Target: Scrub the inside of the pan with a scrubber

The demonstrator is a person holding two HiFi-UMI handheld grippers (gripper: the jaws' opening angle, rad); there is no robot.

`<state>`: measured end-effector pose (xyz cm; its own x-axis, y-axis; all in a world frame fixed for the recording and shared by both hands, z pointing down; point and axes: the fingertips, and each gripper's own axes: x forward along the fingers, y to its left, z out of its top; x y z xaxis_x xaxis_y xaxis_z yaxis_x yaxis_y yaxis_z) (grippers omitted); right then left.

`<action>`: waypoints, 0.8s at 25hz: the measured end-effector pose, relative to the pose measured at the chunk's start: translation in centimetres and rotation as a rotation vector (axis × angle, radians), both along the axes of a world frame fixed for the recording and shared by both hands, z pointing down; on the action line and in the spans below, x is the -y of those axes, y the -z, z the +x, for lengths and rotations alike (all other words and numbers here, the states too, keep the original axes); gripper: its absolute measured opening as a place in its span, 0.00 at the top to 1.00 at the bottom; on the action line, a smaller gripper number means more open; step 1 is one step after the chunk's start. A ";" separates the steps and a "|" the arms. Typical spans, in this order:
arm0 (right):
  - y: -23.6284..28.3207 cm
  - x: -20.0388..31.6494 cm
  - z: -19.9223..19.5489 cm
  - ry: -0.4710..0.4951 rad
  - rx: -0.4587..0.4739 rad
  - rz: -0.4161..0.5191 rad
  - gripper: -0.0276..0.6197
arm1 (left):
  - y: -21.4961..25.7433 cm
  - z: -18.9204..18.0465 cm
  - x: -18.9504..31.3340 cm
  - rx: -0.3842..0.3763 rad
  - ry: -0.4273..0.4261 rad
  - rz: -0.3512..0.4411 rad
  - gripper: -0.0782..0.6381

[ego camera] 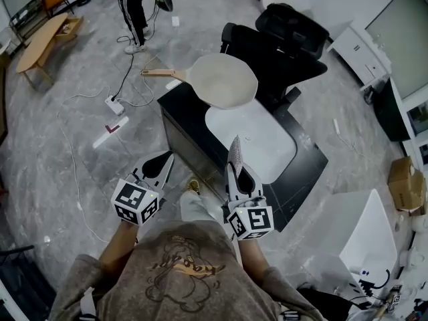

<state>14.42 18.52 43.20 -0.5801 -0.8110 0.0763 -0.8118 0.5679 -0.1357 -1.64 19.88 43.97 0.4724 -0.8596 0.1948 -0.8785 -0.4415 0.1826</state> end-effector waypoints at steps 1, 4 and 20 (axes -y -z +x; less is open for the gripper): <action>0.2 1.4 0.0 0.007 -0.001 -0.004 0.83 | 0.3 0.0 1.4 0.000 0.001 -0.002 0.87; 1.0 5.7 0.0 0.027 -0.003 -0.001 0.83 | 1.1 -0.1 5.6 0.013 0.018 0.005 0.87; 1.0 18.3 -1.5 0.108 -0.011 -0.033 0.83 | 3.6 -0.4 17.9 0.054 0.026 0.048 0.86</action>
